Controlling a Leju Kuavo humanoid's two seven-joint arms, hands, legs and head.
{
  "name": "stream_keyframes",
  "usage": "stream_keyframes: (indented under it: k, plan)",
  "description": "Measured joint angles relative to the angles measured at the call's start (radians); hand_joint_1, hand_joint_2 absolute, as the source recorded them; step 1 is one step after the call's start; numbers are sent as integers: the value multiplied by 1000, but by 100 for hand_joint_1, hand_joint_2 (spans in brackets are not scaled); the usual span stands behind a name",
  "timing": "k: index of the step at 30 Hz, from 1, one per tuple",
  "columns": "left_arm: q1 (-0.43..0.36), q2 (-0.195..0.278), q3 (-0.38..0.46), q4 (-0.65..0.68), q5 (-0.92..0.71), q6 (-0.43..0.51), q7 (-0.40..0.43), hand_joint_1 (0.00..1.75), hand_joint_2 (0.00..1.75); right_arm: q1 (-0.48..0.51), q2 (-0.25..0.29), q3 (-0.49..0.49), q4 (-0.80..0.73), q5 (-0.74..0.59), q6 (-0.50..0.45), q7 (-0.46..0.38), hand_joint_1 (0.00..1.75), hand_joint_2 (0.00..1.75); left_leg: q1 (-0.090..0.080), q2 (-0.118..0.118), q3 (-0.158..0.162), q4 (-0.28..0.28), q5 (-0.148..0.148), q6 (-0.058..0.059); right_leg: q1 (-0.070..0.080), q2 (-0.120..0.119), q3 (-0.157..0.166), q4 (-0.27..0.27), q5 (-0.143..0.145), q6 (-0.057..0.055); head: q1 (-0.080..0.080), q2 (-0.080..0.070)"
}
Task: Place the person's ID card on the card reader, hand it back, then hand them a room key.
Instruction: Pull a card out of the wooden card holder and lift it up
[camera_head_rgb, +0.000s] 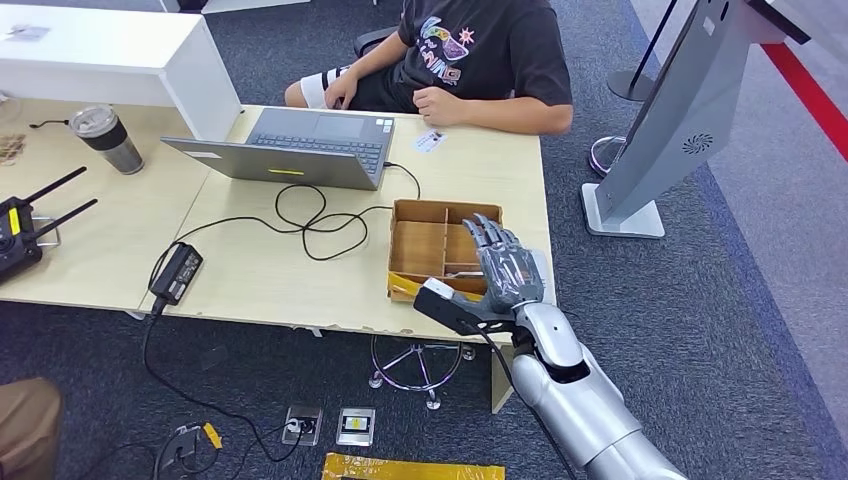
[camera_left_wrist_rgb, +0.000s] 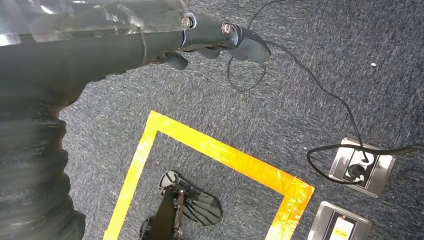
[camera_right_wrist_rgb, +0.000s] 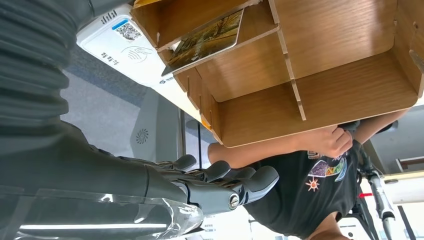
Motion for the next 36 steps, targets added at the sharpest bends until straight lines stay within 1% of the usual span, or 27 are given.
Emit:
stream_keyframes:
  k: [4,8,15,19,31,36]
  plan:
    - [0,0,0,0,0,0,0,0,175,-6,0,0,8,4,0,-6,3,175,0,0,0,0,0,0,0,0,0,0,0,0,0,0]
    - [0,0,0,0,0,0,0,0,175,-13,0,0,18,7,-5,-10,12,175,0,0,0,0,0,0,0,0,0,0,0,0,0,0]
    - [0,0,0,0,1,2,2,0,175,-25,3,0,40,14,-14,-13,13,175,0,0,0,0,0,0,0,0,0,0,0,0,0,0]
    - [0,0,0,0,1,2,3,0,175,-27,4,1,51,16,-14,-13,24,175,0,0,0,0,0,0,0,0,0,0,0,0,0,0]
    - [0,0,0,0,2,2,3,0,175,-45,6,1,83,19,0,-6,19,175,0,0,0,0,0,0,0,0,0,0,0,0,0,0]
    - [0,0,0,0,2,1,3,0,175,-51,5,1,94,19,20,4,38,175,0,0,0,0,0,0,0,0,0,0,0,0,0,0]
